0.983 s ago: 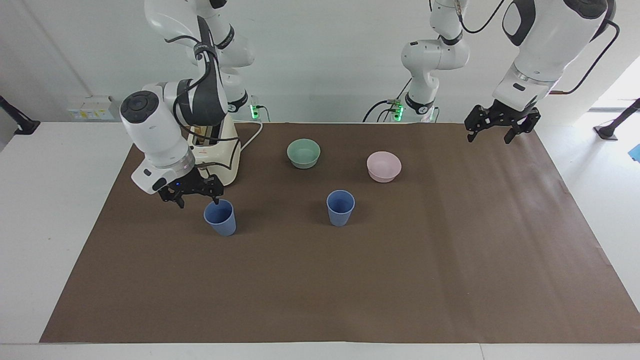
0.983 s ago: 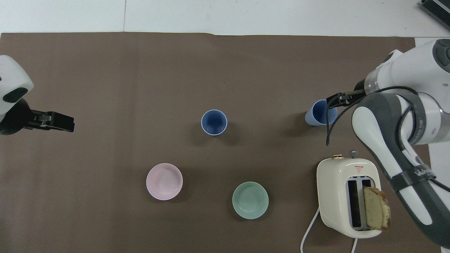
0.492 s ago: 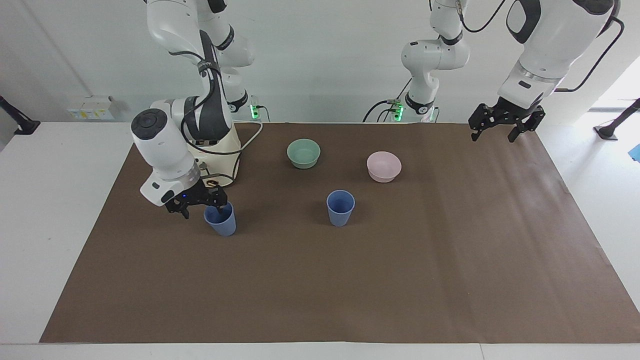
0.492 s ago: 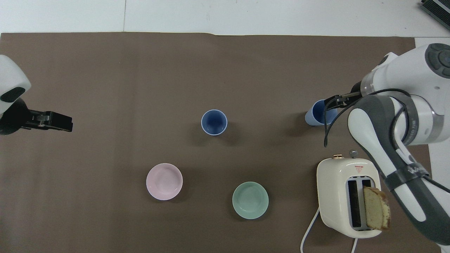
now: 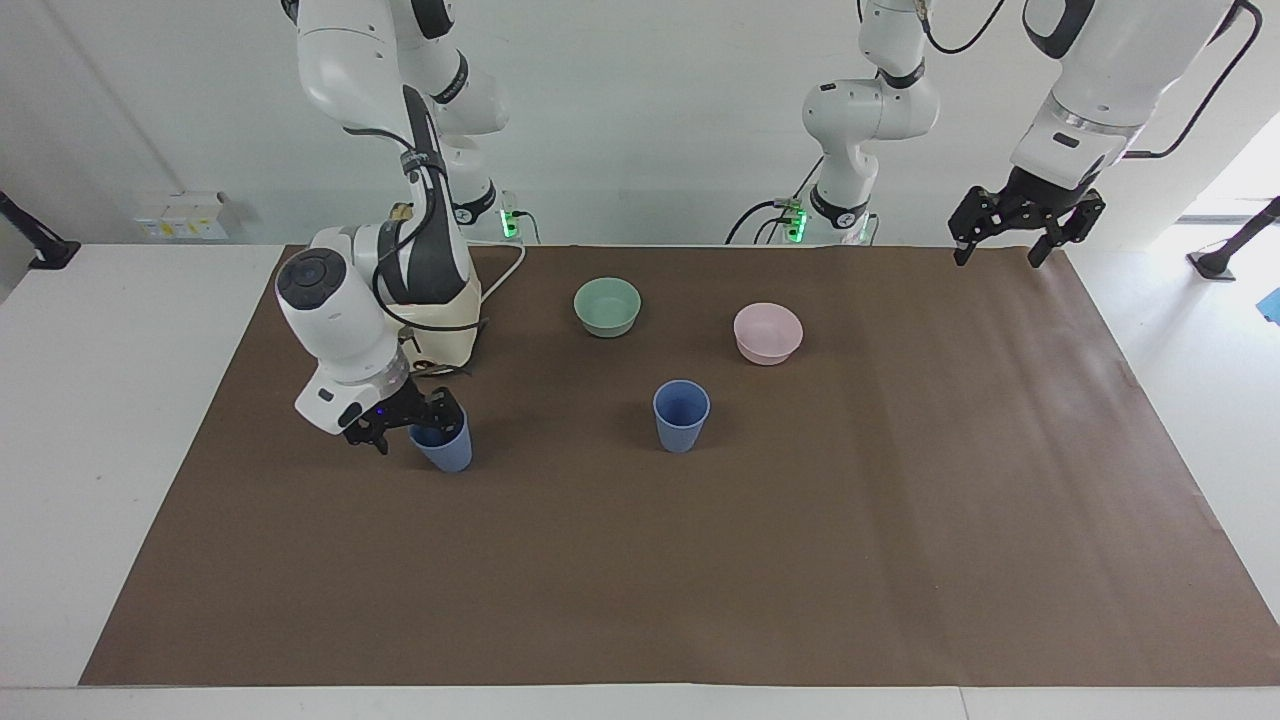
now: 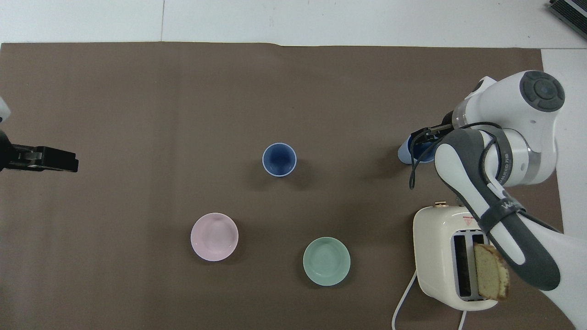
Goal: Stack blue cups with both arms
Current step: 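Lift the blue cup with the right gripper and carry it over the first cup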
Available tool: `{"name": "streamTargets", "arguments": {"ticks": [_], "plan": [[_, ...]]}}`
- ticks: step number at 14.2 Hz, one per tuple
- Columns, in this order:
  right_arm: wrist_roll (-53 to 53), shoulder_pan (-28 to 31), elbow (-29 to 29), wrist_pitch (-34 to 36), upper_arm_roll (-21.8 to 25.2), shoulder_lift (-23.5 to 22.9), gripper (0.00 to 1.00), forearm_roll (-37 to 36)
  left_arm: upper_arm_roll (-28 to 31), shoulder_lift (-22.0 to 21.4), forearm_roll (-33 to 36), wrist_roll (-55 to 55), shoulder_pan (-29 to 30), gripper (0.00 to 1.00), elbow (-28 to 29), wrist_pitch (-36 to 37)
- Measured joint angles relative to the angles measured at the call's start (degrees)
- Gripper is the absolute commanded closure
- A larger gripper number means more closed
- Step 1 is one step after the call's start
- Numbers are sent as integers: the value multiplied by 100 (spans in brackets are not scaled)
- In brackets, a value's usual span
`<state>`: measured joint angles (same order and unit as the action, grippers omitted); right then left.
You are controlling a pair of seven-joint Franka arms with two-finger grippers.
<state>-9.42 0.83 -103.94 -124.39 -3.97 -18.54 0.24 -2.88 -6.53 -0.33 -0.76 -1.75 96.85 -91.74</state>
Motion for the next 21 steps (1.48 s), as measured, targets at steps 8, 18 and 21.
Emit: {"name": "streamTargets", "arguments": {"ticks": [8,18,21], "plan": [[160,-19,39,58,-7,29,100,72,0,0,0,0,0,0,0,4],[2546,-1017,1615,1962,-26,184,100,74,0,0,0,0,0,0,0,6],[3668,-1680,1885,1988,-38,177,100,70,0,0,0,0,0,0,0,6]]}}
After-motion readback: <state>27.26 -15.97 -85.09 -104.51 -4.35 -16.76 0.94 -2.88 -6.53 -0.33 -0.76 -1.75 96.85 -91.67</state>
